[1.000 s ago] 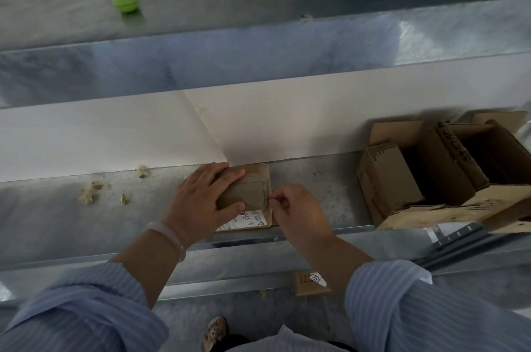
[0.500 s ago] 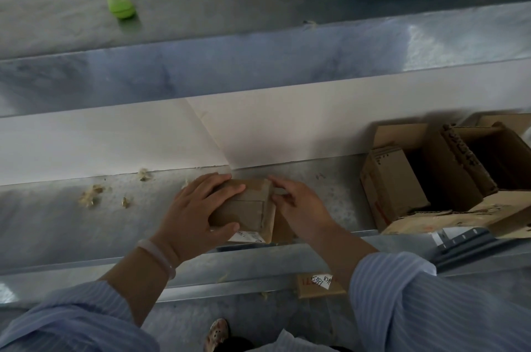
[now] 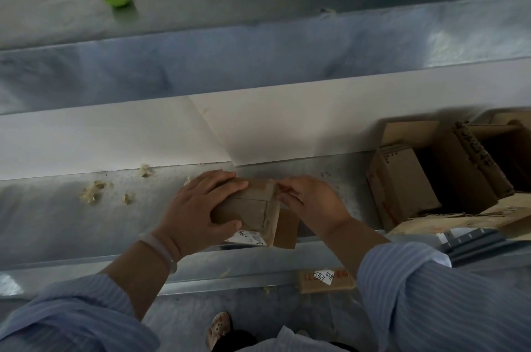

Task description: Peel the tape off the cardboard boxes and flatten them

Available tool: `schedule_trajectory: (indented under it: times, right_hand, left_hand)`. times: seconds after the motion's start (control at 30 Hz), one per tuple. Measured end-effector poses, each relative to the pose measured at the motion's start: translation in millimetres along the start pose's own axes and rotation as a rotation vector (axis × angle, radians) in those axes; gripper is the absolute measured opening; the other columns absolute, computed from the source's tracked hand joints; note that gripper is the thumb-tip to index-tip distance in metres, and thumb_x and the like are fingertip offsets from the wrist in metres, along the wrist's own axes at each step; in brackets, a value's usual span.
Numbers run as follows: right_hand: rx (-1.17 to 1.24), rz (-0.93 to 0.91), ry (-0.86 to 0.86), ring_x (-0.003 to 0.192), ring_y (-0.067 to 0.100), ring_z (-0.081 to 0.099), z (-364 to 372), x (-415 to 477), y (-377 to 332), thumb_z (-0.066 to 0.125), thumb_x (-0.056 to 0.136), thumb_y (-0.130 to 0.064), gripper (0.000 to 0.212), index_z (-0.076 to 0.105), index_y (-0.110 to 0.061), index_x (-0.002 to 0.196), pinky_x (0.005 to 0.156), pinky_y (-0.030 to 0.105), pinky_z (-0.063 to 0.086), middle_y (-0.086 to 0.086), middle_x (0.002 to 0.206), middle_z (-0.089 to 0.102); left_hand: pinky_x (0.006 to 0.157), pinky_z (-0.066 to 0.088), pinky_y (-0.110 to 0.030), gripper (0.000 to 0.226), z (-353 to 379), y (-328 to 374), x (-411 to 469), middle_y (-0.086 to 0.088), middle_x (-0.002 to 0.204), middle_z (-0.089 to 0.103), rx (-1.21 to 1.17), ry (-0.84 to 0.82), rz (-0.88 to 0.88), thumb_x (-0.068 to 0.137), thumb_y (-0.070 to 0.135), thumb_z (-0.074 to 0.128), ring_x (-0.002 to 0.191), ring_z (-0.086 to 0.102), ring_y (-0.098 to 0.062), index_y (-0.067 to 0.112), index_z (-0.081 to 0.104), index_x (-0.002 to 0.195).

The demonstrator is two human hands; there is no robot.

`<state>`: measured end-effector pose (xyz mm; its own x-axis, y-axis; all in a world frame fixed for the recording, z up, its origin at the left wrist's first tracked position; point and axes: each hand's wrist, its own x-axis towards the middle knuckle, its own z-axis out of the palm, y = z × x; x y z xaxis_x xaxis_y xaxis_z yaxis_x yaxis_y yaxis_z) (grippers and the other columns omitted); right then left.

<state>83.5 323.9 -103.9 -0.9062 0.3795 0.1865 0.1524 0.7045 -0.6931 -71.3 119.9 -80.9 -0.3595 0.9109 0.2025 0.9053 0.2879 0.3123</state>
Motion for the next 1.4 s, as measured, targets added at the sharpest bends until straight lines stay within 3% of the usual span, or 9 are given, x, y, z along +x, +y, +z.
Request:
schedule_trajectory:
  times: [0.13,0.23,0.47,0.63,0.8,0.9,1.03,1.23,1.4]
  right_hand:
    - [0.125,0.072,0.01,0.094,0.009,0.064,1.9,-0.8,-0.3,0.072,0.087,-0.022,0.022,0.073,-0.022,0.109,0.087,0.024,0.05,-0.006,0.098,0.07]
    - [0.384,0.335,0.059,0.086,0.005,0.067,4.7,-6.6,-7.9,0.078,0.08,-0.022,0.014,0.072,-0.024,0.093,0.083,0.027,0.055,-0.01,0.09,0.072]
    - [0.54,0.604,0.135,0.083,0.007,0.066,11.4,-8.1,-20.7,0.074,0.085,-0.026,0.002,0.072,-0.026,0.086,0.069,0.017,0.05,-0.01,0.084,0.071]
    - [0.402,0.59,0.049,0.084,0.017,0.066,11.6,-0.2,-21.6,0.064,0.091,-0.026,0.011,0.063,-0.027,0.08,0.08,0.035,0.056,-0.003,0.084,0.068]
    - [0.235,0.536,-0.055,0.078,0.015,0.058,6.5,3.5,-24.5,0.055,0.097,-0.026,0.013,0.059,-0.021,0.085,0.064,0.024,0.045,0.003,0.089,0.066]
    - [0.237,0.53,-0.068,0.085,0.018,0.064,3.9,5.3,-22.7,0.056,0.096,-0.026,0.017,0.056,-0.023,0.08,0.066,0.025,0.049,0.004,0.089,0.069]
    - [0.448,0.637,-0.052,0.088,0.026,0.069,3.3,7.8,-22.0,0.062,0.09,-0.024,0.013,0.062,-0.02,0.077,0.084,0.047,0.057,0.009,0.087,0.072]
    - [0.838,0.746,-0.051,0.086,0.027,0.065,4.4,4.7,-25.4,0.054,0.096,-0.008,0.014,0.061,-0.009,0.083,0.092,0.042,0.054,0.015,0.088,0.066]
    - [1.133,0.814,-0.05,0.071,0.021,0.06,3.4,4.3,-24.7,0.049,0.097,-0.003,0.019,0.057,-0.008,0.08,0.074,0.035,0.054,0.01,0.075,0.061]
  left_hand:
    - [0.104,0.036,-0.037,0.069,-0.3,-1.0,-0.1,0.007,0.141,0.046,-0.011,0.001,0.0,0.071,0.057,0.059,0.129,0.042,-0.016,0.033,0.051,0.136]
    - [0.103,0.035,-0.035,0.069,-0.6,0.3,1.0,0.007,0.14,0.047,0.0,0.002,0.008,0.071,0.056,0.059,0.128,0.042,-0.016,0.033,0.051,0.135]
    - [0.104,0.032,-0.033,0.069,-0.1,2.6,1.6,0.006,0.139,0.047,0.017,0.014,-0.001,0.071,0.057,0.058,0.127,0.043,-0.017,0.032,0.051,0.135]
    - [0.104,0.032,-0.033,0.069,0.9,4.0,1.2,0.006,0.14,0.047,0.032,0.015,-0.013,0.071,0.058,0.057,0.129,0.042,-0.017,0.033,0.051,0.136]
    - [0.103,0.033,-0.032,0.068,1.2,5.7,1.6,0.006,0.14,0.048,0.033,0.014,-0.007,0.071,0.058,0.057,0.128,0.043,-0.017,0.032,0.053,0.134]
    - [0.102,0.033,-0.032,0.068,1.4,5.5,1.7,0.006,0.139,0.049,0.036,0.01,-0.007,0.071,0.057,0.058,0.127,0.044,-0.018,0.032,0.054,0.134]
    - [0.103,0.035,-0.034,0.068,1.9,4.5,1.9,0.005,0.138,0.049,0.037,0.014,-0.006,0.07,0.056,0.059,0.126,0.045,-0.019,0.032,0.054,0.133]
    - [0.101,0.036,-0.037,0.069,2.2,3.5,1.6,0.004,0.137,0.05,0.033,0.01,-0.007,0.069,0.058,0.059,0.126,0.045,-0.02,0.033,0.053,0.133]
    - [0.099,0.035,-0.033,0.068,2.3,4.9,3.2,0.004,0.136,0.05,0.038,0.012,-0.008,0.069,0.058,0.057,0.124,0.045,-0.018,0.033,0.054,0.132]
